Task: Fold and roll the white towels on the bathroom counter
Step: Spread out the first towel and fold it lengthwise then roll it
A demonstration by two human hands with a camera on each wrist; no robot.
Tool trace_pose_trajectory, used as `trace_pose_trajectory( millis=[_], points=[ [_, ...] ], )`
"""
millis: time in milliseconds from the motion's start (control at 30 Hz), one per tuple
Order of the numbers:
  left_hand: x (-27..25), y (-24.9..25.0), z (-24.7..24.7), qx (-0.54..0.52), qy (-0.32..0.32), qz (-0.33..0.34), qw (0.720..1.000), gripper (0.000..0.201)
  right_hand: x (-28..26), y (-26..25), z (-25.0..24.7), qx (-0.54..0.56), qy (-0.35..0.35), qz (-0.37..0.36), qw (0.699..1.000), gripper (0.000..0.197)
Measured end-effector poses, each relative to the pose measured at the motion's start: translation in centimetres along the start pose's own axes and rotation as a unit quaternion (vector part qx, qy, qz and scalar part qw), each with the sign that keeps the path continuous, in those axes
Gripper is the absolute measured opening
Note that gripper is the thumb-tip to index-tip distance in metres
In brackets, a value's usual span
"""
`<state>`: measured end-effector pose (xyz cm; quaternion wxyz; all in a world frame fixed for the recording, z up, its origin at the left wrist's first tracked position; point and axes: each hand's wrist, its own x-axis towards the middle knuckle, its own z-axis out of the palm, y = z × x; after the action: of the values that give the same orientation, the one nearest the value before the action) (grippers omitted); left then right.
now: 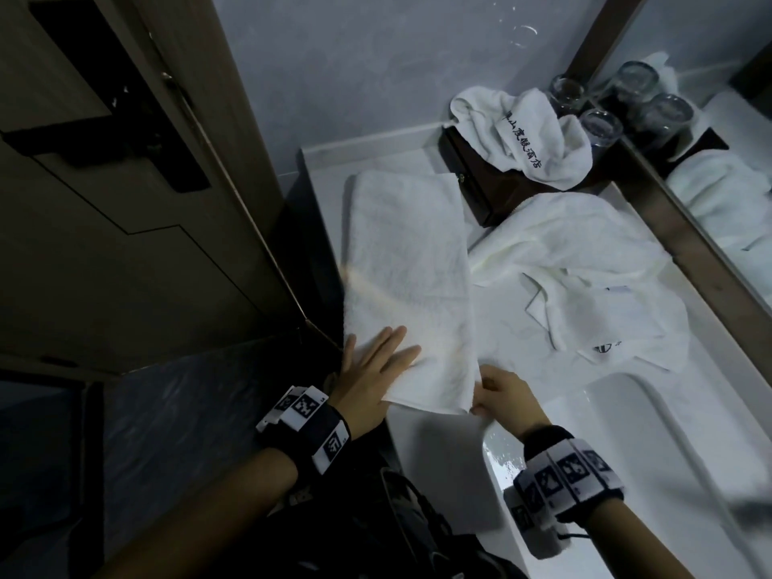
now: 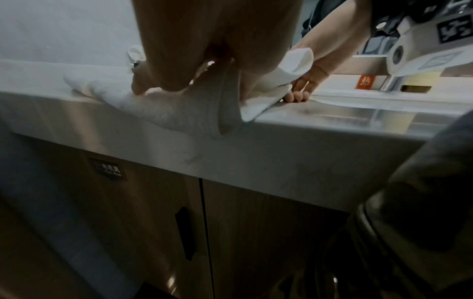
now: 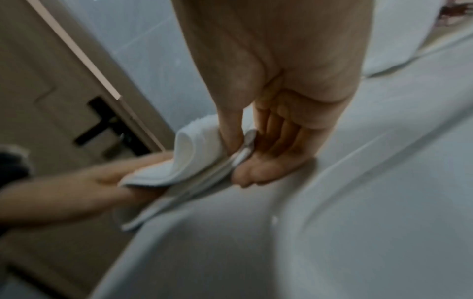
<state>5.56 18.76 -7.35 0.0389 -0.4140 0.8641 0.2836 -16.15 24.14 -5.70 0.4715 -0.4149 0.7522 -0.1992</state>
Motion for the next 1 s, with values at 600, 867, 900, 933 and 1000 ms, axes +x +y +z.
trace_pose_trajectory(
  millis=[600,867,900,933,1000],
  points=[
    [-2.6,-0.4,-2.1,-0.294,0.016,-0.158,0.943,0.083,-0.5,-1.5,-1.0,0.218,0.052,-0.070,0.972,0.031],
    [-3.0,-0.9,-1.4,-0.187,-0.049,-0.126,0.973,0.098,0.4,0.2,0.5,0.001,0.101,-0.077,0.992,0.036],
    [-3.1,-1.1,-1.1,-0.180,-0.042,-0.114,0.976,0.099,0.3,0.2,0.5,-0.022,0.116,-0.109,0.987,0.037],
    [-3.0,-1.2,-0.9,-0.167,-0.038,-0.103,0.980,0.096,0.0,0.1,0.6,-0.055,0.125,-0.153,0.979,0.038],
    [-2.9,-1.2,-0.9,-0.162,0.023,-0.095,0.982,0.074,-0.6,-0.3,0.7,-0.129,0.105,-0.260,0.951,0.033]
  ],
)
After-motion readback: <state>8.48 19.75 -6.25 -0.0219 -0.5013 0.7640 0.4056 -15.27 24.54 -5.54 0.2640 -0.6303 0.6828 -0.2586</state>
